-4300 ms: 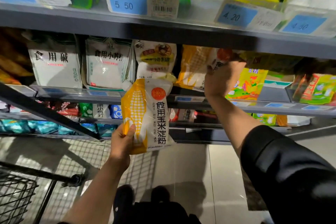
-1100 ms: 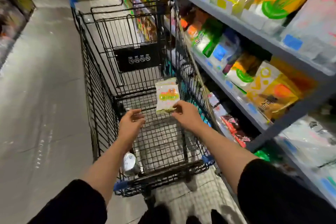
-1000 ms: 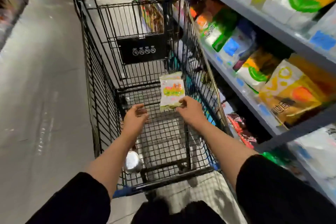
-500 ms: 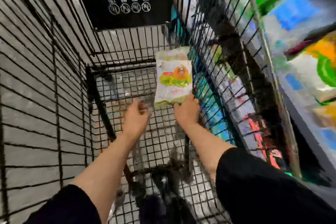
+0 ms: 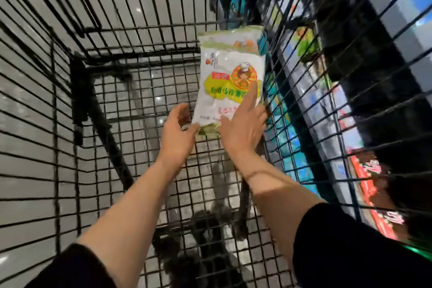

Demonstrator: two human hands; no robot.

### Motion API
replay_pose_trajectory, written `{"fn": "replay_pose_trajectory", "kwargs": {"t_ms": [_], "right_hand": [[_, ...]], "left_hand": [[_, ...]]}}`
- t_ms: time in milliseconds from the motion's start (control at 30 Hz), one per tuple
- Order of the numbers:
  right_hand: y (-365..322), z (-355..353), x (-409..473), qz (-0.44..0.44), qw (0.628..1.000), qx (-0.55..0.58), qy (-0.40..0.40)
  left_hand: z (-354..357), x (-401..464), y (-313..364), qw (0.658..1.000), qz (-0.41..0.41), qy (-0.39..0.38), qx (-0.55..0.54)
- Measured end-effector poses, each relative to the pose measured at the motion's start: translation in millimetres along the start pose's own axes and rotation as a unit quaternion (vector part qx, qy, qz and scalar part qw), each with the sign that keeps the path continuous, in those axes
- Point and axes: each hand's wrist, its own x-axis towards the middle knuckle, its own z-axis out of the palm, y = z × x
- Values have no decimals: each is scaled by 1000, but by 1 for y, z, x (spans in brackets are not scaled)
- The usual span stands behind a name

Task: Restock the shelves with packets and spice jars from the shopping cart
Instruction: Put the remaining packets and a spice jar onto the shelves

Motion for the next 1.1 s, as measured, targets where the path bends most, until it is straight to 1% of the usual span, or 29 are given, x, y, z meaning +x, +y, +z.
{"fn": "replay_pose_trajectory", "kwargs": {"t_ms": [100, 167, 233, 300, 367, 433, 467, 500, 533, 600, 633, 667, 700, 733, 800, 833, 867, 967, 1033, 1100], "right_hand": [[-15, -4, -10, -32, 994, 99, -24], [-24, -3, -29, -75, 982, 168, -51], [-29, -2, -48, -124, 960, 238, -83], [-30, 2, -60, -170, 930, 307, -111], [-28, 6, -62, -188, 912, 338, -134], [-24, 9, -57, -177, 908, 340, -168], [-21, 10, -53, -173, 910, 335, -174], [-18, 10, -47, -174, 918, 318, -159], [-14, 10, -39, -176, 936, 280, -120], [-7, 12, -18, -178, 968, 176, -14], [-5, 13, -5, -181, 973, 141, 32], [-5, 12, 7, -183, 974, 119, 60], [-6, 11, 20, -185, 975, 101, 71], [-6, 12, 32, -183, 979, 71, 61], [-3, 14, 49, -175, 984, -18, 4], [0, 17, 55, -175, 983, -51, -15], [3, 20, 58, -182, 981, -69, -15], [4, 24, 65, -205, 974, -96, 23], [2, 16, 71, -208, 969, -125, 38], [1, 1, 73, -202, 969, -125, 63]], "left_hand": [[-11, 0, 3, 999, 6, 14, -41], [-27, -2, 7, 998, -1, 30, -58], [-49, 0, 11, 994, -30, 11, -101], [-68, 4, 11, 991, -71, -27, -111], [-78, 3, 6, 988, -91, -51, -110], [-78, 0, -5, 988, -89, -42, -119], [-75, -3, -10, 988, -83, -30, -128], [-72, -5, -15, 987, -78, -15, -139], [-69, -8, -19, 986, -72, -3, -149], [-63, -9, -29, 985, -69, 18, -157], [-62, -9, -33, 984, -68, 27, -160], [-61, -10, -37, 983, -66, 37, -166], [-60, -12, -40, 981, -65, 53, -177], [-59, -13, -42, 978, -62, 71, -186], [-56, -18, -43, 974, -55, 103, -193], [-55, -20, -43, 973, -51, 114, -195], [-54, -22, -44, 972, -49, 119, -196], [-56, -20, -47, 971, -59, 113, -200], [-57, -19, -47, 970, -66, 108, -206], [-57, -20, -46, 969, -70, 107, -214]]}}
